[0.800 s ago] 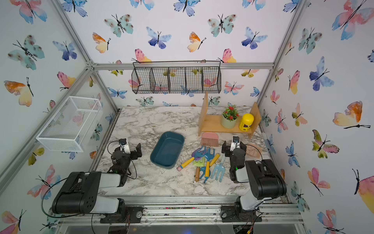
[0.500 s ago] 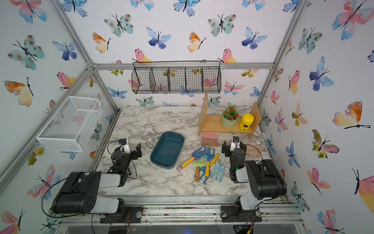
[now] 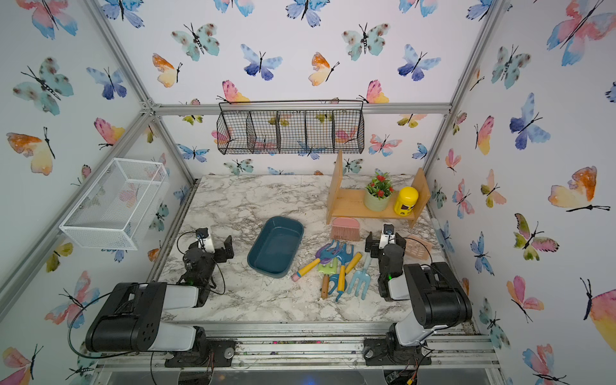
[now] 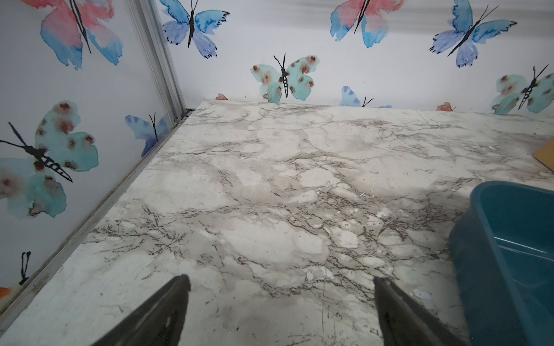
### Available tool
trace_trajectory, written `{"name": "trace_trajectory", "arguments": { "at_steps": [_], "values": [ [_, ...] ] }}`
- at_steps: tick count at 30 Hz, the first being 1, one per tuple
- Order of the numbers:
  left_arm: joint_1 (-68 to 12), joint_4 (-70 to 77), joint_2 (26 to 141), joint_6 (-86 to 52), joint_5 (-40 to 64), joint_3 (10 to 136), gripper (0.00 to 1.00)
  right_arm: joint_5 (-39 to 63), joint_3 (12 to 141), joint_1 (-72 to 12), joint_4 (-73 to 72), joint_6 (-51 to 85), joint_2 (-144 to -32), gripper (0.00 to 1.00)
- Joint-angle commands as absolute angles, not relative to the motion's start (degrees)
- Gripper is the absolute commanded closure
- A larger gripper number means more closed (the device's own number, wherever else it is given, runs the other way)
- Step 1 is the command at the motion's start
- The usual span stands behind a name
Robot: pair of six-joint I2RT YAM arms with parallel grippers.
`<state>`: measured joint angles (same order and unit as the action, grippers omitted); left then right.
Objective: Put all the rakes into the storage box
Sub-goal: Adjust the storage box at the center of the board.
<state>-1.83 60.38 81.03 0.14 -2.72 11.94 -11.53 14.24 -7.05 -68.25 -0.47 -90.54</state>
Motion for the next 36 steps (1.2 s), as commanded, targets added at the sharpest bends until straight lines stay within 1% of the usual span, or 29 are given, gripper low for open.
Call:
{"name": "trace_trajectory", "arguments": {
  "at_steps": [1, 9, 10, 12, 13, 15, 17, 19, 22, 25, 27, 28, 29, 30, 32, 35, 36],
  "values": [
    [-1.5, 60.8, 80.7, 0.0, -0.9, 12.4, 0.01, -10.3, 14.5, -6.9, -68.6, 0.1, -90.4, 0.01],
    [-1.6, 60.5, 80.5, 0.0, -1.1, 12.3, 0.02, -9.6, 15.2, -6.7, -66.9, 0.4, -90.1, 0.01],
    [-2.2, 60.9, 80.6, 0.2, -2.3, 12.2, 0.02, -9.8, 14.5, -6.7, -67.8, 0.4, -89.6, 0.01],
    [-4.6, 60.0, 79.4, 0.9, -8.1, 13.3, 0.01, -10.5, 14.0, -6.8, -69.0, -0.6, -87.1, 0.01],
    [-5.4, 57.0, 78.2, 1.5, -9.9, 15.7, 0.01, -10.6, 14.4, -6.8, -65.2, -0.5, -84.0, 0.01],
    [-5.6, 36.2, 75.8, 1.3, -8.8, 26.1, 0.01, -14.9, 17.1, -6.9, -55.1, 1.5, -77.5, 0.01],
    [-5.9, 23.0, 77.2, 0.0, -8.2, 35.8, 0.01, -18.3, 24.4, -6.9, -37.1, 5.2, -71.7, 0.01],
    [-6.9, 17.1, 78.8, -3.1, -7.8, 41.0, 0.01, -15.3, 30.9, -7.0, -24.5, 7.2, -69.8, 0.01],
    [-10.8, 14.9, 80.0, -6.1, -7.2, 43.3, 0.01, -10.1, 35.1, -9.8, -16.7, 9.6, -67.6, 0.02],
    [-18.8, 13.8, 80.1, -2.7, -9.6, 42.7, 0.01, -11.6, 35.0, -16.1, -13.9, 9.9, -64.2, 0.10],
    [-25.1, 12.5, 79.9, 1.2, -13.8, 42.2, 0.02, -12.6, 36.0, -19.3, -9.8, 12.1, -63.1, 0.18],
    [-27.6, 11.7, 79.7, 1.7, -15.2, 42.1, 0.01, -12.9, 36.6, -20.6, -7.6, 13.4, -63.0, 0.28],
    [-28.7, 10.4, 79.2, 1.6, -14.0, 41.8, 0.01, -12.8, 37.4, -21.2, -5.3, 15.0, -63.4, 0.43],
    [-29.0, 9.5, 78.7, 0.9, -12.3, 41.5, 0.01, -12.6, 38.3, -21.5, -3.1, 16.1, -64.0, 0.48],
    [-28.9, 7.1, 77.9, -1.3, -12.2, 41.0, 0.00, -13.7, 39.2, -22.0, -0.7, 17.4, -65.5, 0.51],
    [-28.7, 4.0, 78.7, -1.8, -15.2, 41.0, 0.01, -17.2, 39.9, -22.8, -0.8, 17.5, -67.5, 0.49],
    [-28.5, 3.2, 79.4, -2.0, -16.8, 41.4, 0.01, -18.4, 40.5, -23.1, -0.7, 17.1, -68.3, 0.61]
  ]
}}
